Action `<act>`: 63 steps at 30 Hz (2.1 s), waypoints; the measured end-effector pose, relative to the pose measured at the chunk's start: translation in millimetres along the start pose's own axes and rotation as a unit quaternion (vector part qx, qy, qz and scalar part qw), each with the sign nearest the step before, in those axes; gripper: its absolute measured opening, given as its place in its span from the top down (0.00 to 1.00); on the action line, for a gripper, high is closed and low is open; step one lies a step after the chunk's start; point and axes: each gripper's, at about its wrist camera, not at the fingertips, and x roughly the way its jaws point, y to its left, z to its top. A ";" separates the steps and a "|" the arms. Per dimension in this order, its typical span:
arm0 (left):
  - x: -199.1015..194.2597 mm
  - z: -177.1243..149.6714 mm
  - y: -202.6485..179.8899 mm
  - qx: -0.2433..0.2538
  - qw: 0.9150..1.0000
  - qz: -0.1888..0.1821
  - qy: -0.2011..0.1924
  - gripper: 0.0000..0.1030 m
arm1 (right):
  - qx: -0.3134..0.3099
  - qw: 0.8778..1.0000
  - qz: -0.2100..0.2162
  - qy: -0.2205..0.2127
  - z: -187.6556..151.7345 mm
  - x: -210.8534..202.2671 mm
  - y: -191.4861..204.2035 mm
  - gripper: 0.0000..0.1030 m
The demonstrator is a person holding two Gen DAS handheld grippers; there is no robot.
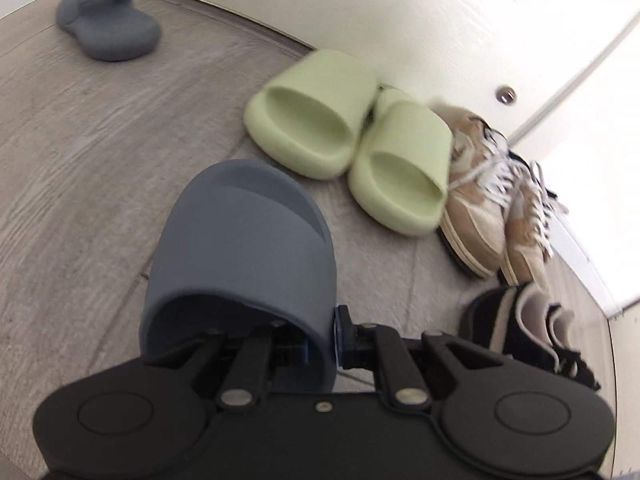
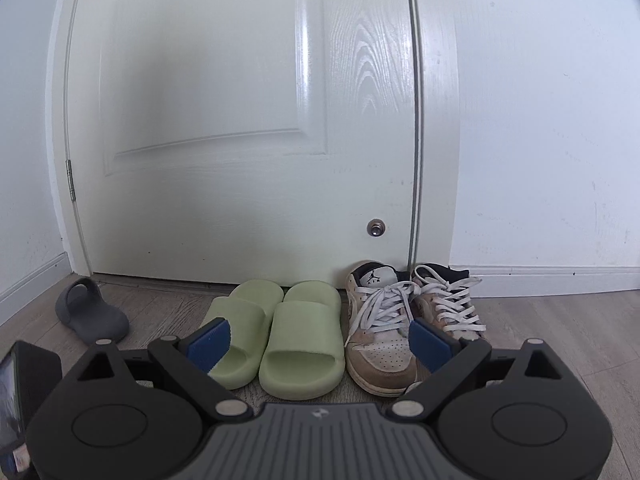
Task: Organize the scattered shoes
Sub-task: 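Lift and carry the grey slide toward the door with the left tool, then grasp the grey slide with the right tool while the left tool releases it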
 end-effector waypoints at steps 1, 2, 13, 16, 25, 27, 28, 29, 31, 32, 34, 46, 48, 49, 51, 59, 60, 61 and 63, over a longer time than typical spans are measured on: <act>0.1 -3.7 -8.8 0.033 0.999 -0.001 0.002 0.72 | 0.009 1.000 0.000 0.001 0.7 0.0 -4.5 0.07; -1.5 -6.8 -17.8 0.068 0.998 0.001 0.001 0.71 | 0.018 1.000 -0.001 0.002 1.4 0.0 -8.8 0.07; -72.4 25.9 39.3 0.040 0.999 -0.010 -0.019 0.56 | 0.064 0.996 0.010 0.066 -1.2 4.8 -29.5 0.06; -104.3 34.6 58.5 0.078 0.993 0.044 -0.081 0.56 | 0.019 0.981 0.076 0.179 -19.4 22.5 -11.7 0.06; -120.2 37.8 111.4 0.031 0.994 0.052 -0.090 0.56 | -0.097 0.954 0.104 0.265 -68.7 43.0 52.7 0.19; -118.5 36.9 112.8 0.030 0.995 0.047 -0.087 0.56 | -0.124 0.954 0.103 0.254 -73.6 46.4 60.8 0.27; -119.1 35.9 111.6 0.035 0.994 0.048 -0.091 0.56 | -0.137 0.954 0.103 0.247 -74.8 48.3 64.8 0.36; -119.8 34.8 109.9 0.041 0.993 0.050 -0.094 0.56 | -0.158 0.953 0.104 0.237 -76.8 50.8 70.7 0.40; -120.0 32.8 107.5 0.051 0.992 0.056 -0.097 0.56 | -0.196 0.948 0.107 0.226 -82.4 54.7 80.1 0.48; -119.6 32.2 107.2 0.053 0.992 0.057 -0.097 0.56 | -0.215 0.944 0.107 0.227 -86.0 56.7 85.2 0.50; -117.7 31.7 109.0 0.047 0.993 0.054 -0.092 0.56 | -0.223 0.941 0.093 0.239 -91.2 61.6 88.7 0.71; -117.1 33.1 115.4 0.029 0.993 0.058 -0.094 0.56 | 0.113 0.951 -0.018 0.289 -87.0 68.3 14.8 0.87; -116.9 33.5 117.0 0.026 0.994 0.059 -0.094 0.56 | 0.129 0.945 -0.010 0.302 -89.1 64.6 15.8 0.79; -116.9 33.9 118.2 0.023 0.994 0.059 -0.094 0.56 | 0.141 0.941 0.001 0.309 -90.9 61.7 18.5 0.73; -117.0 34.8 120.2 0.018 0.994 0.059 -0.094 0.56 | 0.167 0.930 0.018 0.326 -95.9 54.7 23.9 0.71; -117.7 35.3 121.1 0.021 0.993 0.066 -0.097 0.56 | 0.122 0.927 0.114 0.336 -97.2 36.6 52.4 0.68; -117.4 35.3 120.8 0.022 0.993 0.067 -0.098 0.56 | 0.128 0.929 0.123 0.325 -92.4 34.2 49.5 0.67; -116.5 35.6 120.7 0.021 0.993 0.066 -0.096 0.56 | 0.115 0.936 0.118 0.312 -86.6 32.3 47.5 0.60; -114.7 36.1 120.6 0.021 0.993 0.064 -0.093 0.56 | 0.041 0.951 0.079 0.296 -78.2 31.9 50.7 0.45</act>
